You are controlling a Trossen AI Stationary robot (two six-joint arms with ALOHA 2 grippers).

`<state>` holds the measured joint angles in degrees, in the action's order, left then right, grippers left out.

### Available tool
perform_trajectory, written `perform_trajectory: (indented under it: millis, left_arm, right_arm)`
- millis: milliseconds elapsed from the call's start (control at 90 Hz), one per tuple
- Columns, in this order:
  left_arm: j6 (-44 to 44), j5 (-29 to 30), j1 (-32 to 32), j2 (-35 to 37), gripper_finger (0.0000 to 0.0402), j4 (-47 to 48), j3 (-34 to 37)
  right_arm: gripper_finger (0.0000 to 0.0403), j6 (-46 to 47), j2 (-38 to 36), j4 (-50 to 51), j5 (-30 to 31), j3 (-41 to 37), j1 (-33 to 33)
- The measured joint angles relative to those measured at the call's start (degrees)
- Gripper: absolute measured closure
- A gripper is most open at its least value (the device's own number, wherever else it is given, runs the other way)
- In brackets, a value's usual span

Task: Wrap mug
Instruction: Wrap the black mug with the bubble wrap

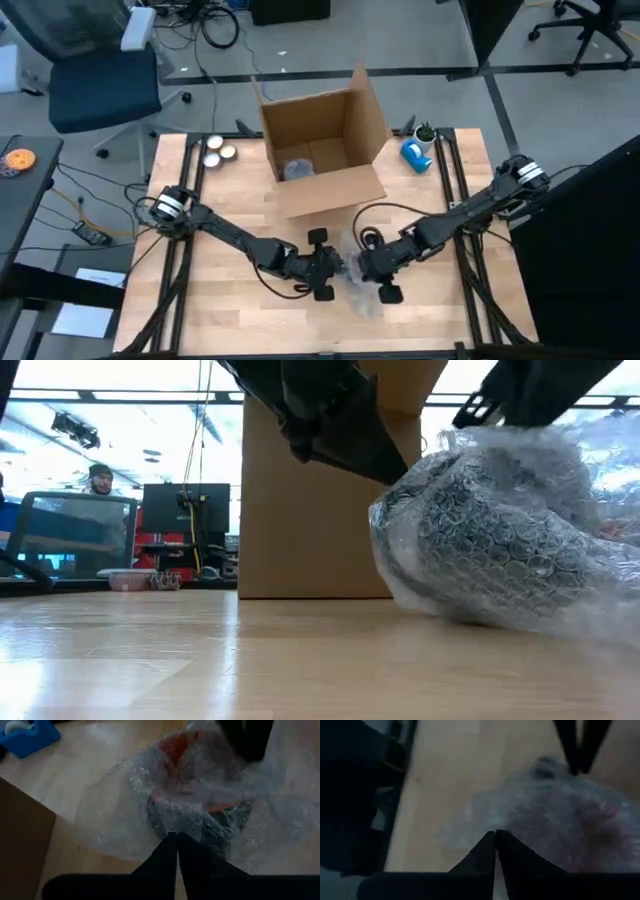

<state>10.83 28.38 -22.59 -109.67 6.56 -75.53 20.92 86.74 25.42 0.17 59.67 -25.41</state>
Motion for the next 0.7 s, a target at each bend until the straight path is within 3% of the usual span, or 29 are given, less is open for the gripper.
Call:
perform_trajectory:
  millis: [700]
  left_arm:
    - [-0.02,-0.09,-0.08,0.00,0.0402,0.02,0.00]
  right_arm:
    - [0.0403,-4.11,7.92,1.19,-3.87,0.21,5.91]
